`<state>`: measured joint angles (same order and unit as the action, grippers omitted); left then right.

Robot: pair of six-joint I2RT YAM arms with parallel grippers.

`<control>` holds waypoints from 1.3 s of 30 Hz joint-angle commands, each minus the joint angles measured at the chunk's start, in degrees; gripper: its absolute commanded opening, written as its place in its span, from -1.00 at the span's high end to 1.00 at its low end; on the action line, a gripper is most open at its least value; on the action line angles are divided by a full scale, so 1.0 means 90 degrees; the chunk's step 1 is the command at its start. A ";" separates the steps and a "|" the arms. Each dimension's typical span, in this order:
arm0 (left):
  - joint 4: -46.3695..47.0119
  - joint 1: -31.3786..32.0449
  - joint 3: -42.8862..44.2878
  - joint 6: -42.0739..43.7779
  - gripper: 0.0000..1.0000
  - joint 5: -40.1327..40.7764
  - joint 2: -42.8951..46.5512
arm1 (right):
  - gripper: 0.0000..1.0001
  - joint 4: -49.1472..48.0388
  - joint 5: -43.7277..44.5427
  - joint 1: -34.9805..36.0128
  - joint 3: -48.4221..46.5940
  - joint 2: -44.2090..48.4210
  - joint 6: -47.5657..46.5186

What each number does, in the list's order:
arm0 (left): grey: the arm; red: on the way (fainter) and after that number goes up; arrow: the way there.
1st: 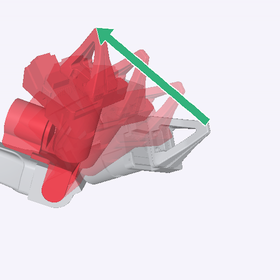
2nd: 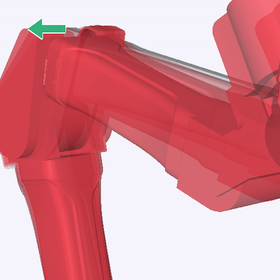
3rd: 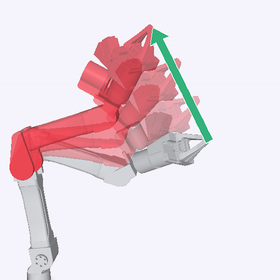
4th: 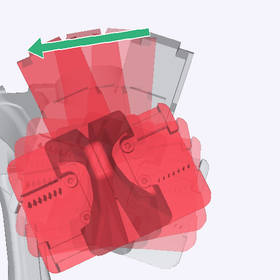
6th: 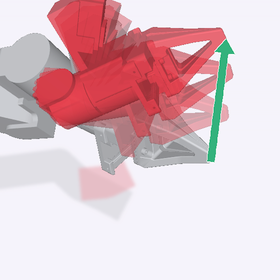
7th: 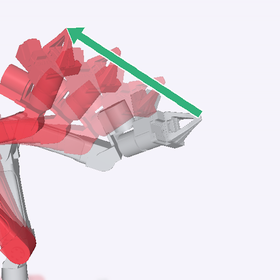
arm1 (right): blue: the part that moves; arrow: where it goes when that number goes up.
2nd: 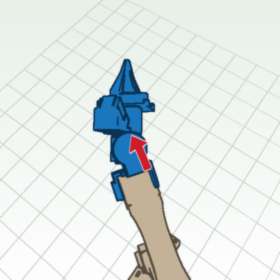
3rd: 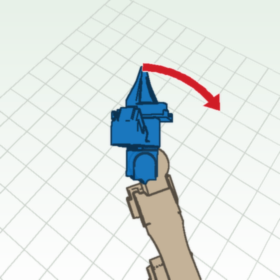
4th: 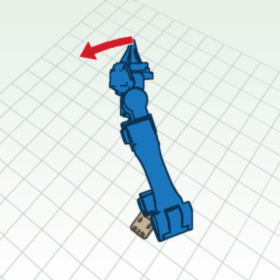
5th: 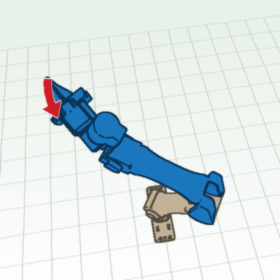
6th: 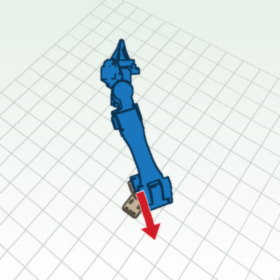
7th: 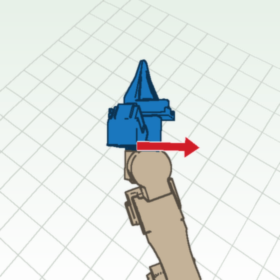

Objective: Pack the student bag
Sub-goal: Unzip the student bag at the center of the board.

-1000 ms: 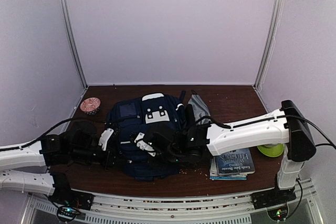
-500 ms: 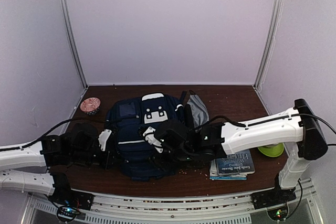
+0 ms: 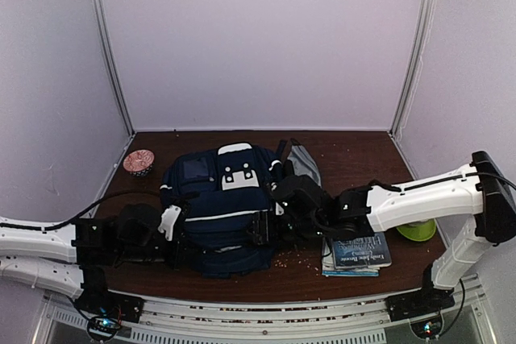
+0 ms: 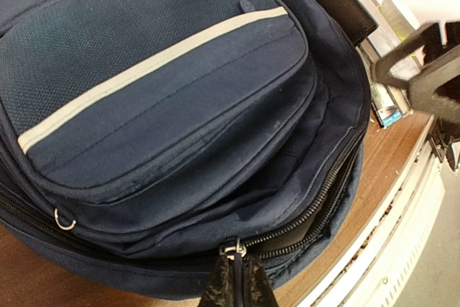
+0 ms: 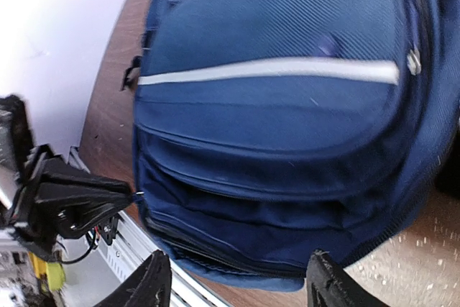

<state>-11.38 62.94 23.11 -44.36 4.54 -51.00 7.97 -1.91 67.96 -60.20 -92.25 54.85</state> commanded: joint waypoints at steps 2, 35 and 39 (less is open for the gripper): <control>0.0809 0.0321 0.0043 -0.0081 1.00 0.0552 -0.0119 | -0.29 -0.0193 0.0267 -0.0040 0.0451 0.0178 0.1854; 0.0248 0.0370 -0.0311 -0.0212 1.00 0.1282 0.0960 | -0.18 -0.0422 0.0339 0.0597 0.0431 -0.0672 0.2838; 0.0189 0.0370 -0.0322 -0.0219 1.00 0.1237 0.1085 | -0.16 -0.0622 0.0504 0.0576 0.0356 -0.0831 0.2925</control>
<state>-12.93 66.22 20.88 -46.02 14.22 -42.74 5.04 0.05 73.41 -56.38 -98.45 79.66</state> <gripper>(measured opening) 0.062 0.586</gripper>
